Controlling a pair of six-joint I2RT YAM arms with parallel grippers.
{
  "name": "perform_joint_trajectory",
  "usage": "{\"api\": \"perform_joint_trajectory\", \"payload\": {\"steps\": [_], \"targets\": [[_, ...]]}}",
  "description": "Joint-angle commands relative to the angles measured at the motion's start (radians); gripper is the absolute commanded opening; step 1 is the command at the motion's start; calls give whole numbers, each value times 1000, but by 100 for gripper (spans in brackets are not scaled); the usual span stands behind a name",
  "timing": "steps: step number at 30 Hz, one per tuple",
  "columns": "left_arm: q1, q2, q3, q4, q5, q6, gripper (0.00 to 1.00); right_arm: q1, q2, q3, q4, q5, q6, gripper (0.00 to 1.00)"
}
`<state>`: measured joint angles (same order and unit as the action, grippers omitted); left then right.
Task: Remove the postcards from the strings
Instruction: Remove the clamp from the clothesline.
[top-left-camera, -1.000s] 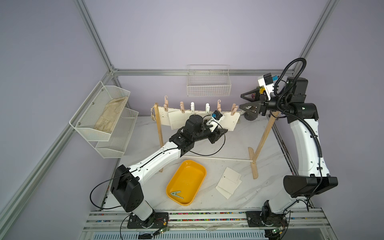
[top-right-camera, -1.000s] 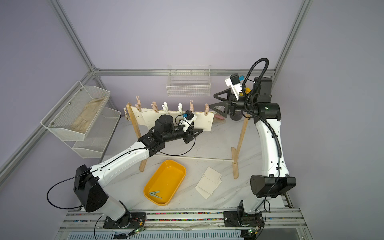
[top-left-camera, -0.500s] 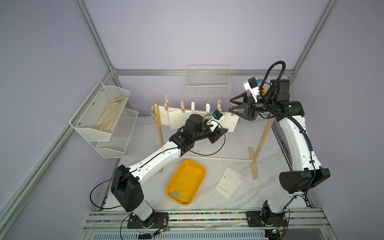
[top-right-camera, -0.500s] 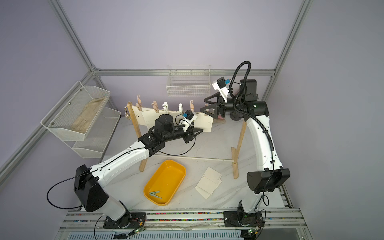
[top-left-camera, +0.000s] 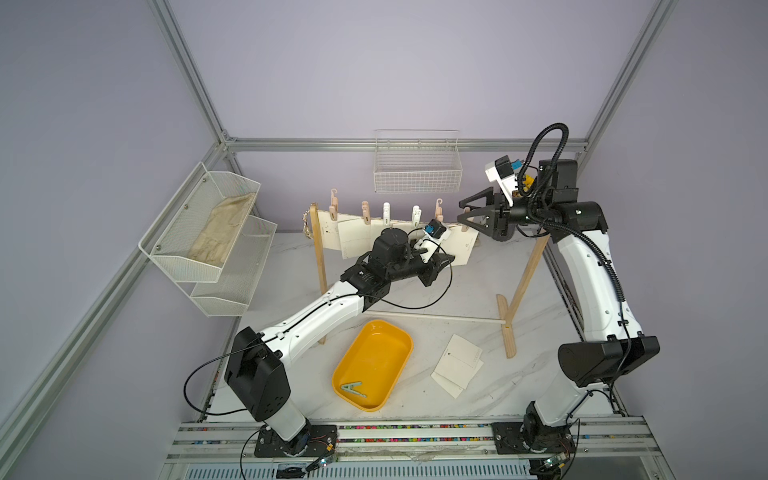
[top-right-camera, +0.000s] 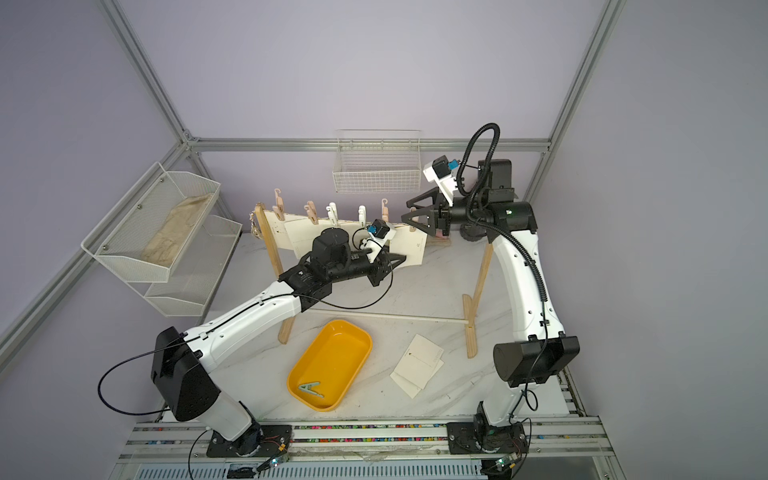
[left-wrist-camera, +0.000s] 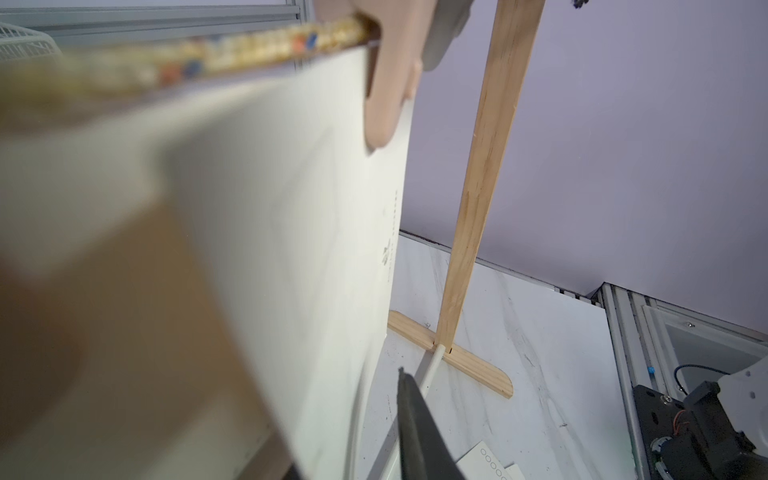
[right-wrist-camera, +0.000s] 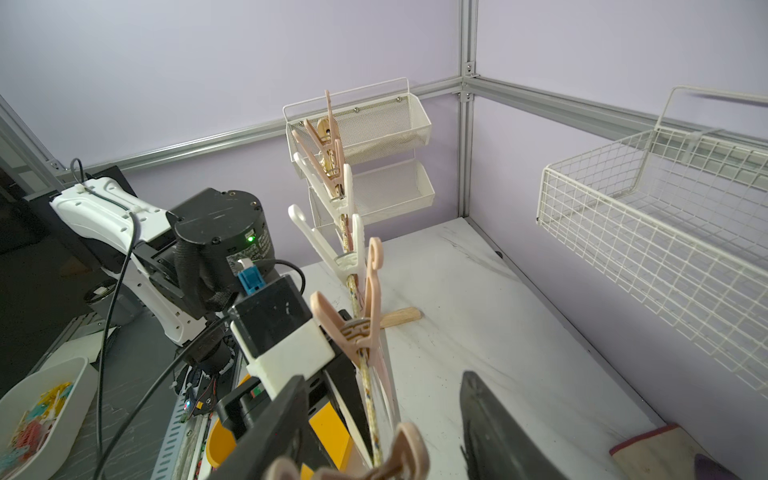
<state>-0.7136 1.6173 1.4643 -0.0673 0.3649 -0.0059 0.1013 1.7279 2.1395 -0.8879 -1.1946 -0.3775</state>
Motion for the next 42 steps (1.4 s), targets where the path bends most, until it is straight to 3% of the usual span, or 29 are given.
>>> {"api": "perform_joint_trajectory", "payload": {"steps": [1, 11, 17, 42], "targets": [[6, 6, 66, 47, 20, -20, 18, 5, -13, 4, -13, -10, -37, 56], [9, 4, 67, 54, 27, -31, 0, 3, -35, -28, 39, -5, -3, 45], [8, 3, 65, 57, 31, -39, 0, 5, -45, -45, 75, -7, 18, 39], [11, -9, -2, 37, 98, -80, 0, 3, -70, -67, 199, 1, 101, 32]]}}
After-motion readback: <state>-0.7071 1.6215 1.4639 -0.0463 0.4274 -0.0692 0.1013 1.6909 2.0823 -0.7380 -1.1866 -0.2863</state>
